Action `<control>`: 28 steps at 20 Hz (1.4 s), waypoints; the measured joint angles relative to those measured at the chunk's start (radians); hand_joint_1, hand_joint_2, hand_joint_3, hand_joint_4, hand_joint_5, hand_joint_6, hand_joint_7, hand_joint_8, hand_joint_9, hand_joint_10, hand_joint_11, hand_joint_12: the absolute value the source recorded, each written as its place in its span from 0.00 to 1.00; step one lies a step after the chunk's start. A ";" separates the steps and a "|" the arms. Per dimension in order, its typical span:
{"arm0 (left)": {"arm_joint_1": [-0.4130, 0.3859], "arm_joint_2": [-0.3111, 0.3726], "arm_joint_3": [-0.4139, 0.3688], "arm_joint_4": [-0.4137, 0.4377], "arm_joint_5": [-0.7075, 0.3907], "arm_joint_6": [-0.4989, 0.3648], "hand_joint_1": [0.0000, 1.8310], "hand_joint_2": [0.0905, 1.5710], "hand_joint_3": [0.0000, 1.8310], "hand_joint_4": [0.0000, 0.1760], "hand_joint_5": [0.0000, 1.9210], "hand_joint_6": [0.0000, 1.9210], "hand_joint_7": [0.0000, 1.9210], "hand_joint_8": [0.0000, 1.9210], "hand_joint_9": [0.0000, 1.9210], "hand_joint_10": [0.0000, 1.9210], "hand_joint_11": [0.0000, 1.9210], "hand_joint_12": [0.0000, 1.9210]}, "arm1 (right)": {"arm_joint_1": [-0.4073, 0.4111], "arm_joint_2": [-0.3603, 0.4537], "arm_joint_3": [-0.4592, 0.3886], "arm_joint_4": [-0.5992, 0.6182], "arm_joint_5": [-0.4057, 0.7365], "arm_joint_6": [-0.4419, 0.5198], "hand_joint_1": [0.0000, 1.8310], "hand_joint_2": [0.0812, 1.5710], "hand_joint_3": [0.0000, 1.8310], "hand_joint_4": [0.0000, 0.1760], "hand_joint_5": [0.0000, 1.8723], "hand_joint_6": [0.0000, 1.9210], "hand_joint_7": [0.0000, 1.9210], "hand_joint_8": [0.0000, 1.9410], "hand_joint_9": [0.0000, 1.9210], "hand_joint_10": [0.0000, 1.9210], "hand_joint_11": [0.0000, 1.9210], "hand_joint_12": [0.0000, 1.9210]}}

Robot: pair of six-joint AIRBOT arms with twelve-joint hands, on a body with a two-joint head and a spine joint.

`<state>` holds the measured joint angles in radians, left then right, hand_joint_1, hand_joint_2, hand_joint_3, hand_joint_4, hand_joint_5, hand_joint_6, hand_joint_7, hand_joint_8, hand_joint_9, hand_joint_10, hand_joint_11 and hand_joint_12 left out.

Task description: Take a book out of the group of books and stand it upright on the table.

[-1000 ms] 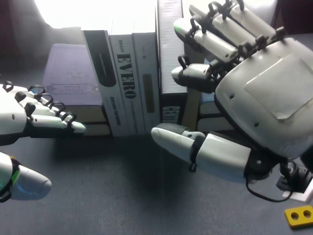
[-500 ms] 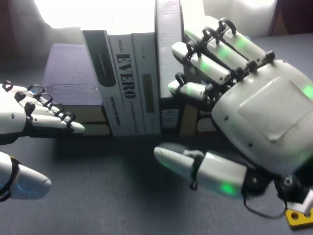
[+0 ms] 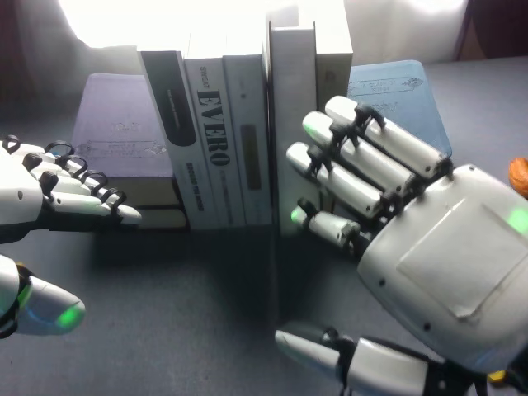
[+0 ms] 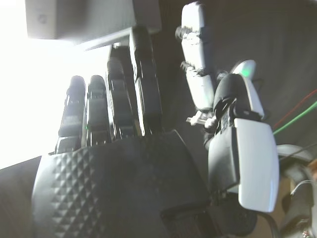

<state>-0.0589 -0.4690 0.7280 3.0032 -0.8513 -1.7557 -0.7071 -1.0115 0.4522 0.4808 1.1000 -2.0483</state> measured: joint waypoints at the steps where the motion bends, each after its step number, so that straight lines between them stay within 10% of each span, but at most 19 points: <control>1: 0.000 0.000 0.000 0.000 0.000 0.000 0.00 0.81 0.00 0.21 0.02 0.00 0.04 0.00 0.04 0.00 0.00 0.07 | -0.010 0.002 -0.002 -0.001 -0.007 -0.005 0.00 0.69 0.00 0.00 0.44 0.00 0.14 0.00 0.04 0.00 0.00 0.11; 28: 0.000 -0.001 0.001 0.000 0.000 0.000 0.00 0.82 0.00 0.30 0.01 0.00 0.04 0.00 0.04 0.00 0.00 0.07 | -0.171 -0.052 0.051 -0.074 -0.111 0.000 0.00 0.70 0.00 0.00 0.44 0.00 0.18 0.00 0.10 0.01 0.00 0.33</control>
<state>-0.0593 -0.4698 0.7292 3.0035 -0.8516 -1.7557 -0.8776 -1.0637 0.5037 0.4065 0.9890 -2.0487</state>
